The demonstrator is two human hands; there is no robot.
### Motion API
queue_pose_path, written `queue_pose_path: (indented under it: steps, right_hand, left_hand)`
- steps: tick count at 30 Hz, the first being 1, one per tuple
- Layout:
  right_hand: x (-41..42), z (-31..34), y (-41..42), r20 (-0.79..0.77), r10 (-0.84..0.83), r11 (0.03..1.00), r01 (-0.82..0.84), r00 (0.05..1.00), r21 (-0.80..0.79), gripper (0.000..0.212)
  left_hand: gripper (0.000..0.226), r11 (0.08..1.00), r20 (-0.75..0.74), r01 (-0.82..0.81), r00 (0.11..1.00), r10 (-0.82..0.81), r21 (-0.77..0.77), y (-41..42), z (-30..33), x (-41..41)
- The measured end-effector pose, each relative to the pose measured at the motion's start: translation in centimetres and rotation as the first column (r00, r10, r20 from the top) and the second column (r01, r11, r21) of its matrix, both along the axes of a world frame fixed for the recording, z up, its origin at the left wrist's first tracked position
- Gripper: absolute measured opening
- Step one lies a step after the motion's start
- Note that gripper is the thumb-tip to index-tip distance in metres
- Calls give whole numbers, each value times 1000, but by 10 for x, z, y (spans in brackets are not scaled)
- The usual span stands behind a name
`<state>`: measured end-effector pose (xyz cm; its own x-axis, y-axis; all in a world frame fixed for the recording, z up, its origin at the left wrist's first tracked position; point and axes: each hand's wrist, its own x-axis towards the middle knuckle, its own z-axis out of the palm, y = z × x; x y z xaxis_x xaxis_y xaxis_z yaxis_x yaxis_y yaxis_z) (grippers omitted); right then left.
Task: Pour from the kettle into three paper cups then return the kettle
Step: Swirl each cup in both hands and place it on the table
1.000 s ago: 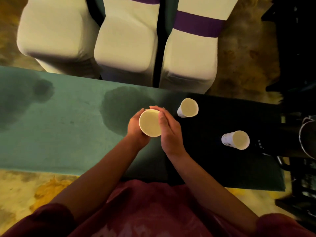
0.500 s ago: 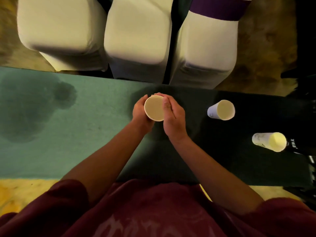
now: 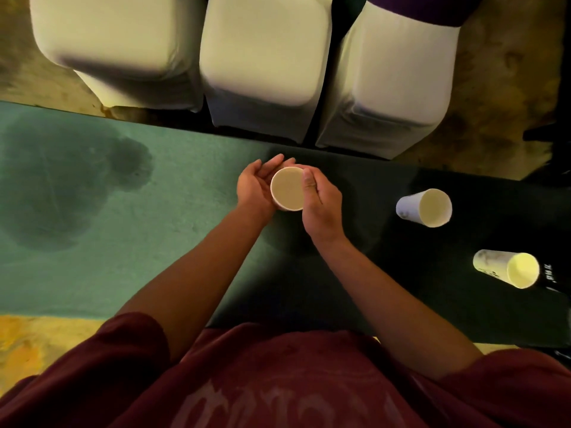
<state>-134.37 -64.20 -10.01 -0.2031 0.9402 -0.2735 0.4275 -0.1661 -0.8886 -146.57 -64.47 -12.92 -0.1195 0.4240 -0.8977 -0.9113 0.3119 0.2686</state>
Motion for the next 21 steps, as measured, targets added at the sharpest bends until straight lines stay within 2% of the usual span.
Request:
queue_pose_path:
  steps: [2, 11, 16, 21]
  right_hand:
    - [-1, -5, 2, 6, -1, 1000, 1, 1000, -3, 34]
    - [0, -25, -1, 44, 53, 998, -55, 998, 40, 35]
    - [7, -29, 0, 66, 120, 990, -125, 991, 65, 35]
    - [20, -27, 0, 111, 165, 984, -172, 980, 51, 40]
  left_hand:
    - [49, 998, -35, -57, 998, 58, 26, 1, -4, -10]
    - [48, 990, -102, -105, 988, 115, 99, -13, -8, -44]
    - [49, 994, -99, -76, 992, 84, 82, -34, -15, -37]
    - [47, 999, -159, -36, 987, 38, 12, -57, -19, -24]
